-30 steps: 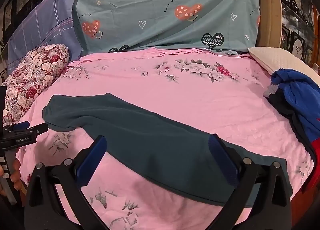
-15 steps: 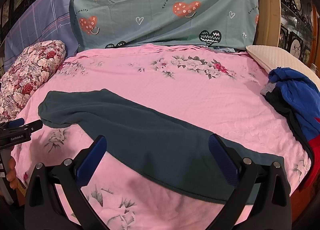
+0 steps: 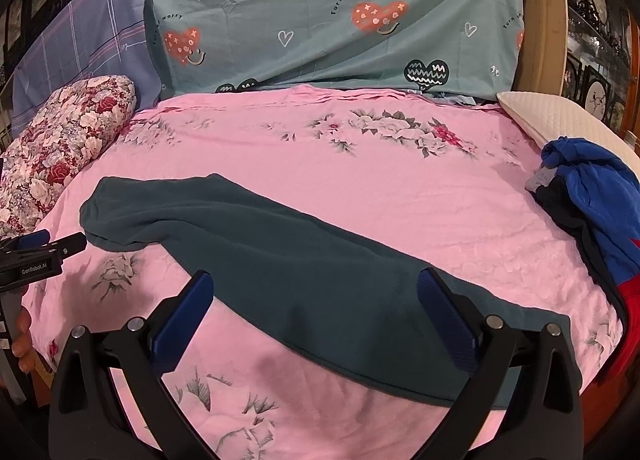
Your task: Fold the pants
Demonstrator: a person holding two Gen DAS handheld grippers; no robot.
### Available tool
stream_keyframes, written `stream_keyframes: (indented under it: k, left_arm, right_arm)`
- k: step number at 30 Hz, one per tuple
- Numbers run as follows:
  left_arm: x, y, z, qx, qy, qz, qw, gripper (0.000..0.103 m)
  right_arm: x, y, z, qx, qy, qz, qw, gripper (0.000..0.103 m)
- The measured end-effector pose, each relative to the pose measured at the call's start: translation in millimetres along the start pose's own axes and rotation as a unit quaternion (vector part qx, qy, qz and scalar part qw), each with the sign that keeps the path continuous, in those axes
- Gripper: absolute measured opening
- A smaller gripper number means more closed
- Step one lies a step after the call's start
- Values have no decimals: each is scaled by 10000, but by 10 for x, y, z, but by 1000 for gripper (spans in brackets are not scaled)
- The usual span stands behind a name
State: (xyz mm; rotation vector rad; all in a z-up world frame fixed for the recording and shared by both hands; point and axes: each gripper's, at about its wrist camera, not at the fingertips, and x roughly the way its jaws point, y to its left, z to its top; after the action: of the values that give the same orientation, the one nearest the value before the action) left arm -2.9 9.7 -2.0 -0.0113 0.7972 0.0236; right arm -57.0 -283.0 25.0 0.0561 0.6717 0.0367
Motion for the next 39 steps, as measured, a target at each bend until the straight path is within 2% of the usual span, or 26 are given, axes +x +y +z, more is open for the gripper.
stream_keyframes:
  k: [39]
  left_arm:
    - [-21, -2, 1, -19, -17, 12, 10000, 101]
  right_arm:
    - [-20, 54, -22, -78, -6, 35, 10000, 102]
